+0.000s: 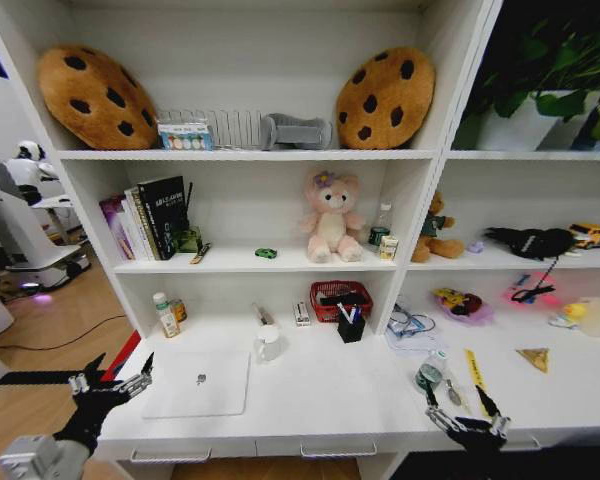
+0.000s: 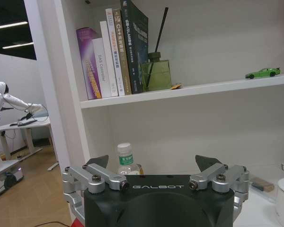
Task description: Organize the objects on the table.
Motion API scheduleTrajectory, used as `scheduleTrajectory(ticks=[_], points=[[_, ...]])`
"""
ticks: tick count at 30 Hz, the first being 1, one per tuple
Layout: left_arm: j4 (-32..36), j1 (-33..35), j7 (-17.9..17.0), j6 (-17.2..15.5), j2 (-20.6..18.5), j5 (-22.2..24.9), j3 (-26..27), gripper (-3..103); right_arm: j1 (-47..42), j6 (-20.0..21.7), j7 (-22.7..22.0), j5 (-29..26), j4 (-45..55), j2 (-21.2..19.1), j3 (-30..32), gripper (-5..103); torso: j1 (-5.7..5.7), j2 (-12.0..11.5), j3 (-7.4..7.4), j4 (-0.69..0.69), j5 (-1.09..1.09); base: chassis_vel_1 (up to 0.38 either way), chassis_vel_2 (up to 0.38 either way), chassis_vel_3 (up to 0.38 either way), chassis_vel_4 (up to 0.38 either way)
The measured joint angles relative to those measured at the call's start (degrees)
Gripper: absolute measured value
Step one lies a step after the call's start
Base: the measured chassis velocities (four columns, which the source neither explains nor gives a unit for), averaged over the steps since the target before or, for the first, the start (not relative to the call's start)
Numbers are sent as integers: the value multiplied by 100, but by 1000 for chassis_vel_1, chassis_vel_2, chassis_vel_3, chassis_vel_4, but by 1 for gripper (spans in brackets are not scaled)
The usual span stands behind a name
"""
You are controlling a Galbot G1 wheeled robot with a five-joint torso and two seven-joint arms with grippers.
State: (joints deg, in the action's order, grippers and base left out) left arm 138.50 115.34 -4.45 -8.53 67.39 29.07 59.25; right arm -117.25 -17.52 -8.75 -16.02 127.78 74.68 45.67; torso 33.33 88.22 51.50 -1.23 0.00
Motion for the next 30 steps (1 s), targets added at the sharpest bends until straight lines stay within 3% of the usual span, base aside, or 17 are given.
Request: scheduleTrajectory(ticks=[13, 16, 20, 24, 27, 30], points=[[0, 0, 0, 0, 0, 0, 0, 100, 434, 136, -97, 25, -90, -159, -535, 100, 1, -1, 1, -1, 4, -160, -172, 163, 156], [0, 0, 0, 0, 0, 0, 0, 100, 471, 130, -93, 52, -105, -172, -579, 100, 1, 0, 0, -1, -5, -278, -280, 279, 276], [0, 0, 0, 0, 0, 0, 0, 100, 562, 61, -18, 75, -149, -190, -684, 100, 1, -1, 1, 0, 3, -274, -275, 266, 291], [0, 0, 0, 0, 1, 0, -1, 100, 745, 89, 313, -66, -215, -273, -865, 100, 1, -1, 1, 2, 3, -170, -207, 208, 171], [0, 0, 1, 0, 0, 0, -1, 100, 895, 312, 745, -74, -311, -435, -1087, 100, 0, 0, 0, -5, -2, 0, -114, 62, 12], [0, 0, 0, 0, 0, 0, 0, 100, 1021, 454, 974, 10, -352, -556, -1364, 100, 0, 0, 0, 0, -2, 20, 36, -23, -41]])
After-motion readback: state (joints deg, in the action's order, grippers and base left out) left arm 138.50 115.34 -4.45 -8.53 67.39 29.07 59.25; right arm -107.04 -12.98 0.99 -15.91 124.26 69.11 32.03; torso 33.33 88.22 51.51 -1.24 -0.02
